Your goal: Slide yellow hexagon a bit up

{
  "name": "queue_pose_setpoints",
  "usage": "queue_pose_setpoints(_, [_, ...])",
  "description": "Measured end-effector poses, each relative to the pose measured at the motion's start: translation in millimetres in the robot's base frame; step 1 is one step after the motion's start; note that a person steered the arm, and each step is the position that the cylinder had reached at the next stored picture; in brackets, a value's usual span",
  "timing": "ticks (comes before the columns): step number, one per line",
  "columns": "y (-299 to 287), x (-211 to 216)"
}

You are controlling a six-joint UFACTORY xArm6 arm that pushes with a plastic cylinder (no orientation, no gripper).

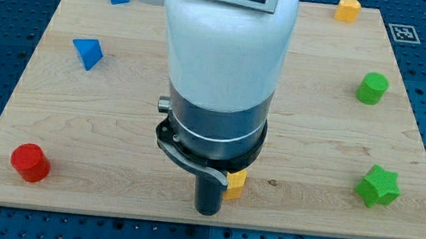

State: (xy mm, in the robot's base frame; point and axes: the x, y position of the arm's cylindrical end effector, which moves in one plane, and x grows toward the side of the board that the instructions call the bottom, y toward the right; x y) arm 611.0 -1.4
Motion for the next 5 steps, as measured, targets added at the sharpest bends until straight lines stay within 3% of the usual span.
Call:
queue_pose_setpoints(2, [17.9, 7.7])
queue_pose_setpoints(5, [17.9, -37.0])
